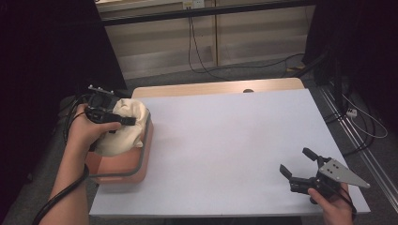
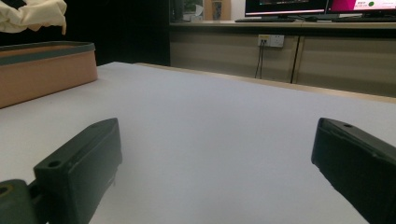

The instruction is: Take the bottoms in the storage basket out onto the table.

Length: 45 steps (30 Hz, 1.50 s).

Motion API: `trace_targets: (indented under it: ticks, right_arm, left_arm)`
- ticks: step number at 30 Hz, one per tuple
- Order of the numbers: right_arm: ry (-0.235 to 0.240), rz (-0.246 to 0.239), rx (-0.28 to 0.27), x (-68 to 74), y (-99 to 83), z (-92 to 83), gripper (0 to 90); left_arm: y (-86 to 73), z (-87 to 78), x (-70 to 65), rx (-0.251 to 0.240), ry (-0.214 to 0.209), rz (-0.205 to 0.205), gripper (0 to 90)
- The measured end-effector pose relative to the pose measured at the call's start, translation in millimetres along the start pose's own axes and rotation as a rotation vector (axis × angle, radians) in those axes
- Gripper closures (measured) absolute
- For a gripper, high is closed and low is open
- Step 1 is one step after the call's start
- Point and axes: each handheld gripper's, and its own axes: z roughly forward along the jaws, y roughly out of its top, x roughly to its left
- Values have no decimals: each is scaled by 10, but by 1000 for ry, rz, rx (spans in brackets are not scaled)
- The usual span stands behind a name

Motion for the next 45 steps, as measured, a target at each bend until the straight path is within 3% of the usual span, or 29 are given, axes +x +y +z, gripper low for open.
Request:
trace_targets:
  ticks: [12,28,45]
  right_arm:
    - [-2,-1,1,-3,0,-7,18]
    - [4,0,1,3,1,-5,19]
    - [6,-4,2,2,0,-8,20]
  left_arm:
    - [150,35,-233,-12,-64,53,395]
    - [259,119,-453,-23,-77,96,395]
    - [332,210,-634,-32,-105,117,395]
